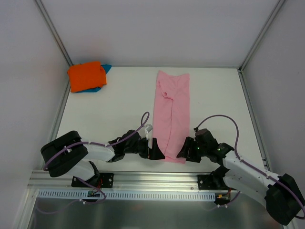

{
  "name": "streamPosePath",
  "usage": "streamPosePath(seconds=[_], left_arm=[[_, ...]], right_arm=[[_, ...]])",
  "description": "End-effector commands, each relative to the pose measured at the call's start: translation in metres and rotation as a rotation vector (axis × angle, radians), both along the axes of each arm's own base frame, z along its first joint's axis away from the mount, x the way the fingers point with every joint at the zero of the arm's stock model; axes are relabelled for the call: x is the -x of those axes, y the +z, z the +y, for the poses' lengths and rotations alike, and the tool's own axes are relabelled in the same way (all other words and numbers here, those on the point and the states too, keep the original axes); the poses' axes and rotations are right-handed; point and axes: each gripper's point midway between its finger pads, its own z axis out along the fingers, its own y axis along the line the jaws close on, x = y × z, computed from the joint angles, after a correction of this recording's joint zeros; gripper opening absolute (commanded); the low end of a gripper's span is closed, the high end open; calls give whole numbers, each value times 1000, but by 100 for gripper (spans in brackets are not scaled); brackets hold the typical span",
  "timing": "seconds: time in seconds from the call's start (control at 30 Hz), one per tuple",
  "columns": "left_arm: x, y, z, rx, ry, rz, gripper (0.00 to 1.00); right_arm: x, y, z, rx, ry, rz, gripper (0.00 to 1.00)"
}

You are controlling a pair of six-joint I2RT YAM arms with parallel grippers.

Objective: Fold and stack the t-shirts
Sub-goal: Grab the bottom of the folded rectangular tshirt with both arms

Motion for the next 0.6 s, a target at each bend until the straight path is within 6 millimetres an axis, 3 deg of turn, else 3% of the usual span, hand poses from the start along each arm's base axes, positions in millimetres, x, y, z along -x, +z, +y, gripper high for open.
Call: streamPosePath(seconds=[0.0,0.1,0.2,0.23,0.33,0.57], left_arm=[[8,-7,5,-42,-30,11,93],[10,-7,8,-56,-39,8,88],[11,-7,8,-68,-59,2,68],[12,-9,9,-81,-65,11,53],[14,-12,8,-94,-79,22,40],[15,-18,11,-119,-81,29,36]], right_arm=[[9,-20,-10,70,-23,44,58],[10,-20,-7,73,-19,42,56],[10,-20,-6,74,-16,40,52],[10,-21,-6,74,-16,40,51],[10,-20,-5,76,-15,39,50],[11,-21,-9,97,-14,35,43]])
